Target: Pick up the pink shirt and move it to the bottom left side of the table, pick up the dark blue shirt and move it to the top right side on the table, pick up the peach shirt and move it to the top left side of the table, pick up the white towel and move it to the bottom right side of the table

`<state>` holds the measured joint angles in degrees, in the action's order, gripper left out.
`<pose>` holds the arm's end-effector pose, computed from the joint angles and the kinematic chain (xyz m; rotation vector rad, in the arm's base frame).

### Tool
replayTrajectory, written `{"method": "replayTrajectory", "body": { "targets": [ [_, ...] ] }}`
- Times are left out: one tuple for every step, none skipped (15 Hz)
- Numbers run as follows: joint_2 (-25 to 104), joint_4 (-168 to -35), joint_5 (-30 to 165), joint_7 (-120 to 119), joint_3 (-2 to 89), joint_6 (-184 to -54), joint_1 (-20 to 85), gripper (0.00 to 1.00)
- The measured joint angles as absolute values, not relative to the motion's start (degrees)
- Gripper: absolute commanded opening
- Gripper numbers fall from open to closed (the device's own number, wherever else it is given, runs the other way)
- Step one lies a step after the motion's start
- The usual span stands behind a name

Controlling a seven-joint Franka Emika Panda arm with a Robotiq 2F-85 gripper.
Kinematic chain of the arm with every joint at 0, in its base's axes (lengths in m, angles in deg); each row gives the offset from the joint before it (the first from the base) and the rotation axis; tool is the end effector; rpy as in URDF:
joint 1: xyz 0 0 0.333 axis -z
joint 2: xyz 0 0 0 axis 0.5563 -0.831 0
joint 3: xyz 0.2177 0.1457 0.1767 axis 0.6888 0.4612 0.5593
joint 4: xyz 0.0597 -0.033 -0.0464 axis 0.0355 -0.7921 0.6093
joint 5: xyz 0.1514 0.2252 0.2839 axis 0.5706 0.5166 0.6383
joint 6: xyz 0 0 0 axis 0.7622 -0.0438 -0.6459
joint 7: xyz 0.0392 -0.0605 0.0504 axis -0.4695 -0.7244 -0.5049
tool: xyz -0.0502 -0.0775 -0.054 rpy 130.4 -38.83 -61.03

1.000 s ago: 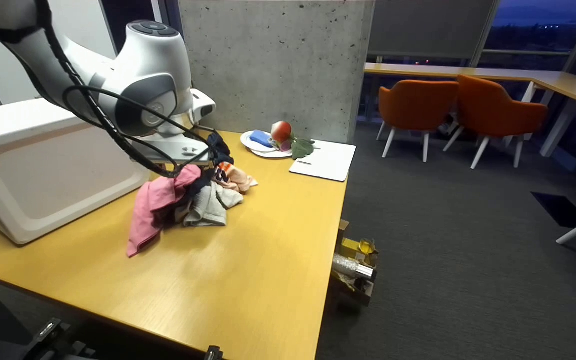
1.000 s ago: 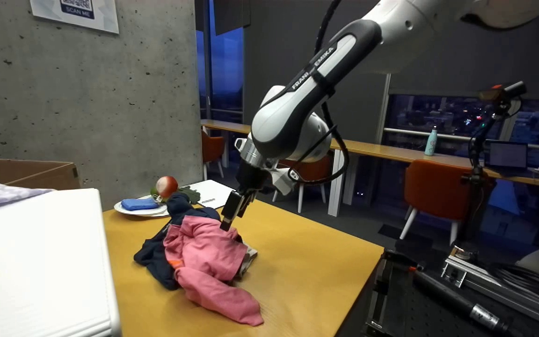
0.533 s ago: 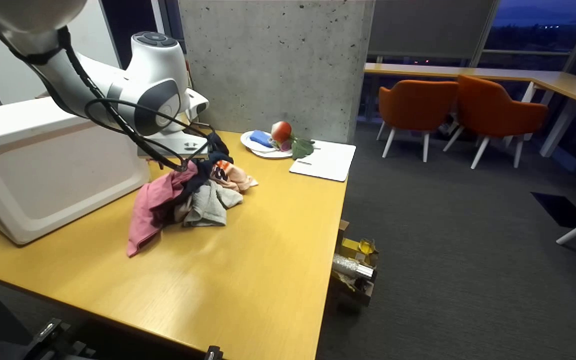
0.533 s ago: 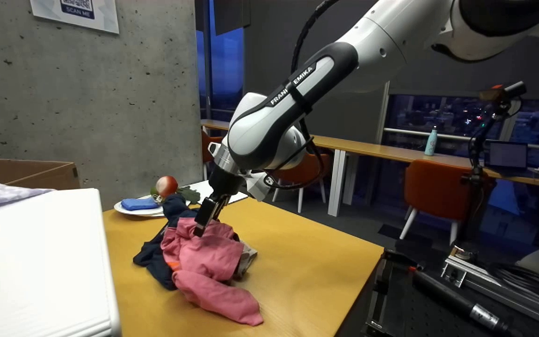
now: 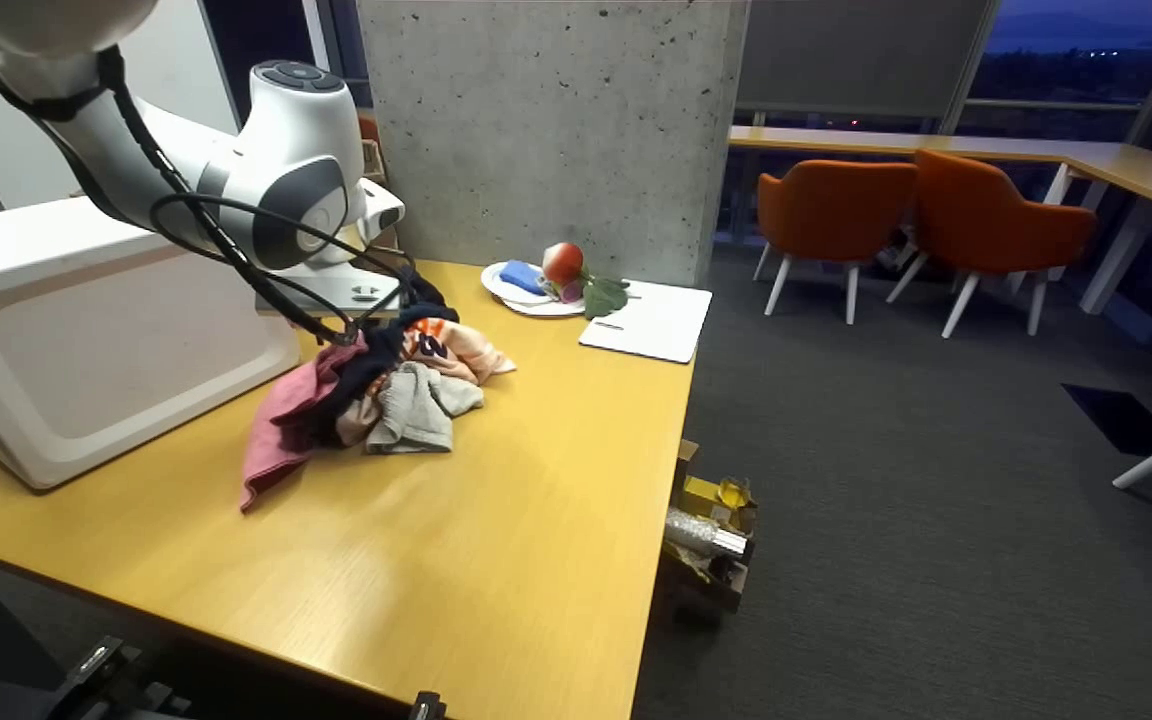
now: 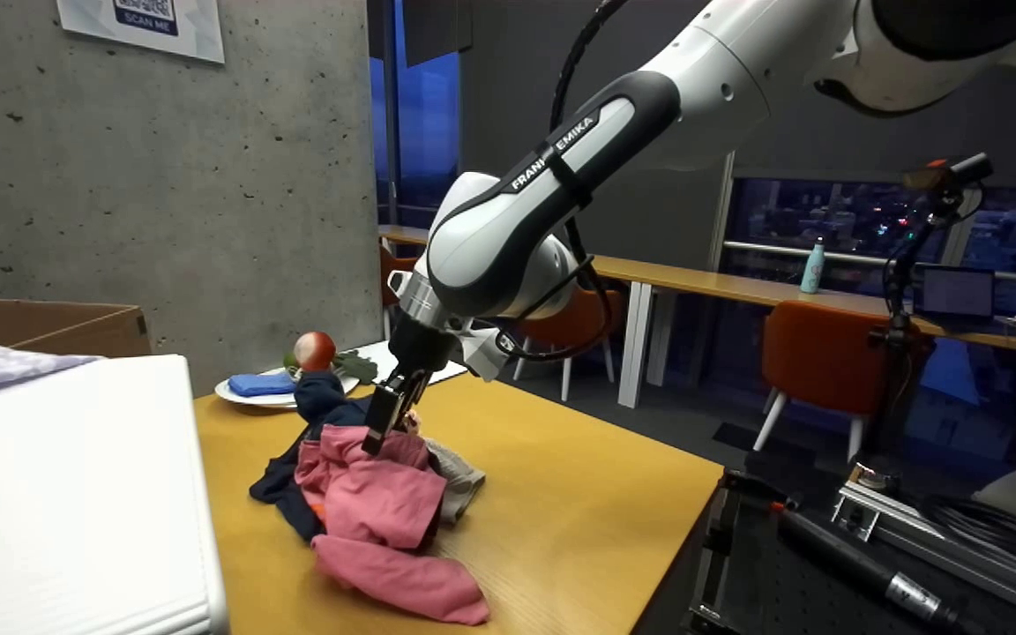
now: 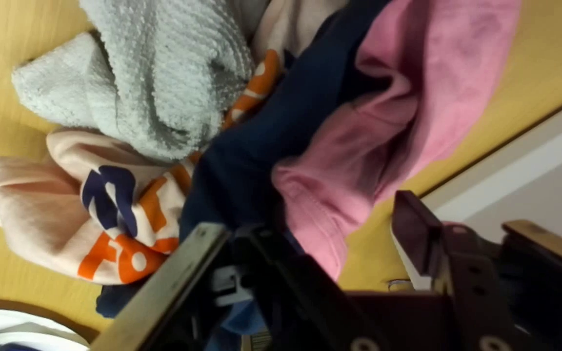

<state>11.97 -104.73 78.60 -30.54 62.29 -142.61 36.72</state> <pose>0.6983 0.1163 0.2002 -2.8287 -0.6229 -0.5182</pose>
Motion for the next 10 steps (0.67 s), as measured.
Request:
{"method": "replayTrajectory", "body": {
  "targets": [
    [12.6,-106.1,78.7,-30.5,62.8,-142.7,37.4,0.22],
    [13.3,-107.6,78.8,-30.5,63.3,-142.9,38.1,0.13],
    [14.1,-109.4,78.9,-30.4,63.9,-143.1,39.0,0.06],
    [15.0,-111.2,78.9,-30.2,64.4,-143.2,39.8,0.0],
    [16.0,-113.1,79.0,-30.0,64.7,-143.3,40.6,0.0],
    [17.3,-115.0,79.0,-29.7,65.0,-143.4,41.3,0.0],
    [18.7,-116.7,79.0,-29.5,65.2,-143.4,41.8,0.0],
    [20.3,-118.3,79.1,-29.3,65.3,-143.4,42.4,0.01],
    [22.0,-119.7,79.2,-29.2,65.4,-143.4,42.8,0.01],
    [23.7,-120.8,79.3,-29.1,65.4,-143.4,43.1,0.01]
  ]
}}
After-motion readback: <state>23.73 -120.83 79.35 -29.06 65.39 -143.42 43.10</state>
